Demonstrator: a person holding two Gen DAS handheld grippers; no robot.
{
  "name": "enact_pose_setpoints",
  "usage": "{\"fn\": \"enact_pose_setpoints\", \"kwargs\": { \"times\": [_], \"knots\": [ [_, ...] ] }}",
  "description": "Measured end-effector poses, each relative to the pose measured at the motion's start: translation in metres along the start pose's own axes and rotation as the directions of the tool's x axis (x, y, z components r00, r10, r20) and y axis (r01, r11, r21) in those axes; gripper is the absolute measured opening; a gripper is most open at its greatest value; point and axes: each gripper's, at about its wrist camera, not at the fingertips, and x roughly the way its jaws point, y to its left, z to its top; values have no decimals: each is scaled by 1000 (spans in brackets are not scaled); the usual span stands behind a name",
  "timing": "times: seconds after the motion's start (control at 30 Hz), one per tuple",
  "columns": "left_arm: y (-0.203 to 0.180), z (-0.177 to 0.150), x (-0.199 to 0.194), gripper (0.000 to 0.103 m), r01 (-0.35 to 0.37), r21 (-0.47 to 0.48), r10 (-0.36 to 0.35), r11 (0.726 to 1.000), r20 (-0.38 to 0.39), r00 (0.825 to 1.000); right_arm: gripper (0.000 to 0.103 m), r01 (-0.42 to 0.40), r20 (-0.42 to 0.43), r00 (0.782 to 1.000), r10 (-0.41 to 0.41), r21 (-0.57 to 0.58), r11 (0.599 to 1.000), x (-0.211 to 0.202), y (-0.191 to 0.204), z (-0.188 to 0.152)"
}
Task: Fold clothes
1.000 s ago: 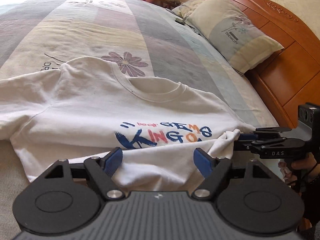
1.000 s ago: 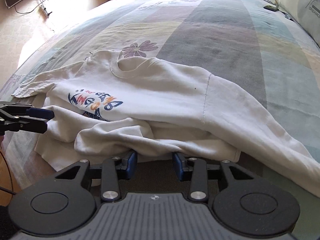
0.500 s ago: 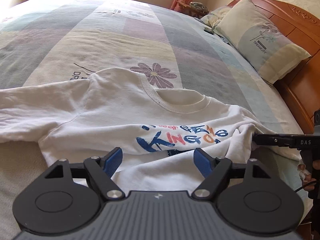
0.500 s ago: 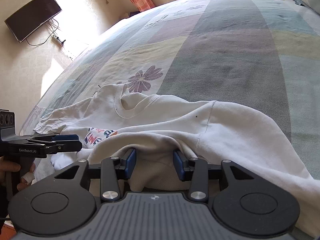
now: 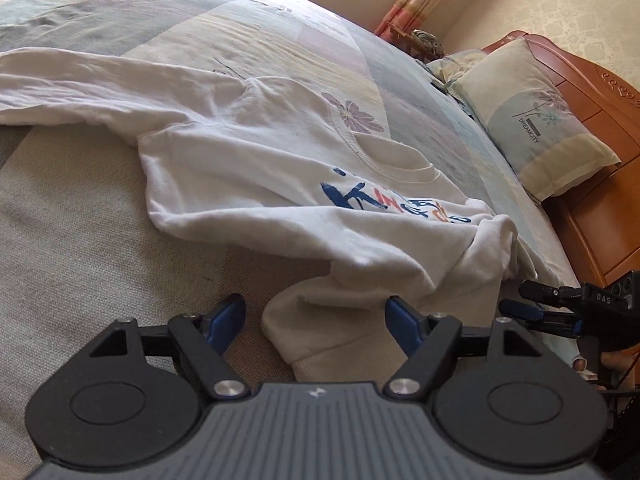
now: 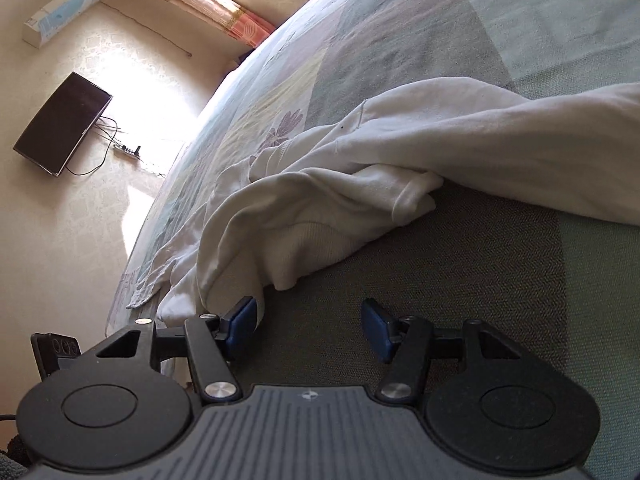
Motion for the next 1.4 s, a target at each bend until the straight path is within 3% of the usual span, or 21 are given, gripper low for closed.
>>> {"fn": "enact_pose_setpoints", "kwargs": {
  "times": [0.27,0.37,0.43,0.6,0.73,0.8,0.83,0.87,0.93,1.17,1.3,1.4],
  "knots": [
    [-7,-3,2,76,65,10,-65,998,-25,998,64,-5,139,990,5,0,1000,18,-14,22],
    [-5,-17,-5,76,94,-3,-94,996,-16,995,71,-4,160,987,7,-19,1000,26,-11,25],
    [-5,-18,-6,76,112,-21,-113,993,-32,993,80,-1,158,987,7,-37,999,29,-5,24],
    [2,-19,-4,76,162,-40,-163,986,-21,986,81,-106,3,994,107,-86,991,46,21,9],
    [6,-12,6,74,191,-49,-190,980,17,982,80,-120,38,992,123,-72,990,50,21,4],
    [2,-9,7,62,163,-17,-162,987,8,987,77,-134,72,988,133,2,991,48,13,9],
    [0,-8,7,48,143,2,-143,990,0,990,76,-132,81,988,130,21,991,46,11,10],
    [2,-7,7,25,123,10,-123,992,-18,992,76,-122,87,989,120,25,992,45,12,9],
    [6,-5,4,11,109,2,-109,994,-48,993,76,-94,97,991,92,23,995,43,16,5],
    [15,6,-22,5,169,27,-169,985,-21,985,80,9,117,993,-16,62,998,22,28,-19],
    [41,30,-35,4,142,5,-142,990,44,989,82,78,142,986,-88,71,994,6,37,-34],
    [66,46,-31,4,115,-34,-114,993,52,992,83,127,164,977,-136,67,990,-3,41,-42]
  ]
}}
